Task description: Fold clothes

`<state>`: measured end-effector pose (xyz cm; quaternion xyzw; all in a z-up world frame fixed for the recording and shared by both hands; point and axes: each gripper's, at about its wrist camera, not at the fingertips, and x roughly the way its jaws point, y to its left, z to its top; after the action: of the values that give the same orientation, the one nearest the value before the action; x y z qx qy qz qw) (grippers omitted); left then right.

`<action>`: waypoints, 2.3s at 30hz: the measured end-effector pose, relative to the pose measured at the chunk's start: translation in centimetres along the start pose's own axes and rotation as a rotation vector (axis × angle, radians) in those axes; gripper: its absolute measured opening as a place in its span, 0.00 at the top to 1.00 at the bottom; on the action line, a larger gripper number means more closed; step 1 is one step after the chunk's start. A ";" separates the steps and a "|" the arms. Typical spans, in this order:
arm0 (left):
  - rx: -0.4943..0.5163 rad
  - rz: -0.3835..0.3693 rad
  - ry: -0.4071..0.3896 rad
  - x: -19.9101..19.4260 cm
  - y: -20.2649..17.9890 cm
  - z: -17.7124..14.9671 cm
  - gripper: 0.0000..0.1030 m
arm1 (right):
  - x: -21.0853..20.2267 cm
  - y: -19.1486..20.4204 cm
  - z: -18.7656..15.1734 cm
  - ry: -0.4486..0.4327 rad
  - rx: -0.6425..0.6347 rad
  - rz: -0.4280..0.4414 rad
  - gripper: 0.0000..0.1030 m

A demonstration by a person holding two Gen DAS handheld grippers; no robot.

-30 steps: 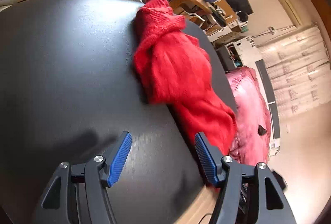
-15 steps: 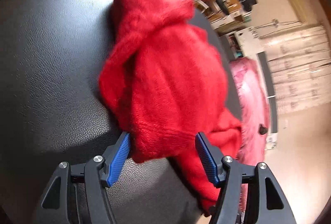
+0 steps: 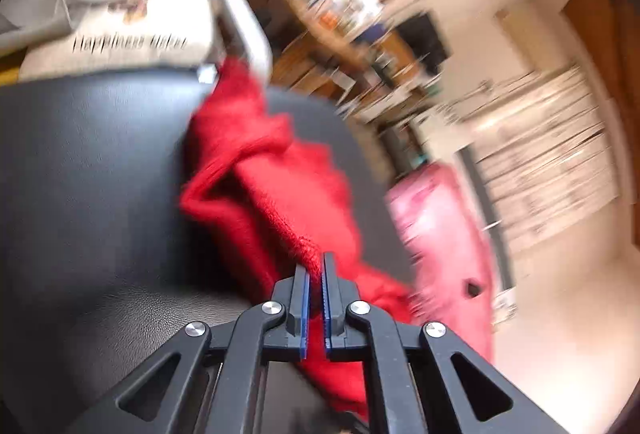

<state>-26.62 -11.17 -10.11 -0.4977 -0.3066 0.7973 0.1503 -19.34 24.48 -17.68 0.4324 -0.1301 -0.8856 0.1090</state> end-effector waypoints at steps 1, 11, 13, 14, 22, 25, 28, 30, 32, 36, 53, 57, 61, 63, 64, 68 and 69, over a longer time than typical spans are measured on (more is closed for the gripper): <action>-0.016 0.031 -0.011 -1.1 1.1 -0.4 0.97 | -0.3 -0.1 0.0 0.001 0.010 0.015 0.00; -0.174 0.344 -0.120 -11.9 12.2 -4.4 0.96 | -3.4 0.6 -2.4 0.027 0.078 0.132 0.00; -0.205 0.406 -0.142 -14.0 14.4 -5.2 0.94 | -3.8 1.2 -3.1 0.059 0.071 0.173 0.00; -0.170 0.404 -0.136 -13.7 13.5 -5.5 0.94 | -4.2 1.6 -3.4 0.073 0.058 0.183 0.00; 0.125 0.381 -0.083 -10.5 5.8 -7.9 0.83 | -6.1 3.3 -4.6 0.120 -0.007 0.133 0.00; 0.235 0.371 -0.063 -9.3 2.8 -8.8 0.78 | -6.7 3.2 -5.4 0.117 0.026 0.089 0.00; 0.346 0.360 -0.043 -8.1 -0.1 -9.7 0.75 | -7.3 3.1 -6.1 0.097 0.067 0.110 0.00; 0.390 0.351 -0.027 -7.0 -2.0 -9.4 0.73 | -7.3 3.5 -6.4 0.097 0.062 0.103 0.00; 0.390 0.348 -0.020 -5.3 -3.9 -7.2 0.72 | -7.2 3.9 -6.6 0.104 0.046 0.098 0.00; 0.411 0.338 -0.009 -2.5 -6.8 -3.0 0.71 | -6.5 4.4 -7.1 0.113 -0.013 0.072 0.00; 0.978 0.698 0.291 21.2 -13.9 2.2 0.59 | -4.7 3.3 -7.3 0.118 -0.010 0.107 0.00; 0.803 0.680 0.266 21.3 -10.7 3.9 0.93 | -4.5 3.4 -7.4 0.119 -0.028 0.098 0.00; 0.588 0.528 0.107 14.8 -7.8 4.7 0.98 | -4.4 3.3 -7.5 0.109 -0.029 0.089 0.00; 0.411 0.407 0.001 9.2 -5.2 5.2 0.98 | -4.5 3.4 -7.6 0.105 -0.035 0.078 0.00; 0.322 0.346 -0.052 6.4 -3.9 5.5 0.98 | -4.5 3.6 -7.6 0.107 -0.044 0.067 0.00; 0.091 0.284 -0.202 -5.0 3.9 1.5 0.98 | -4.3 4.2 -7.6 0.118 -0.071 0.024 0.00; 0.044 0.284 -0.234 -7.8 6.1 0.0 0.98 | -4.3 4.4 -7.6 0.120 -0.076 0.015 0.00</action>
<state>-22.65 -20.10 -8.49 -0.4362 -0.2313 0.8695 0.0105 -10.39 20.63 -17.62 0.4794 -0.0927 -0.8615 0.1397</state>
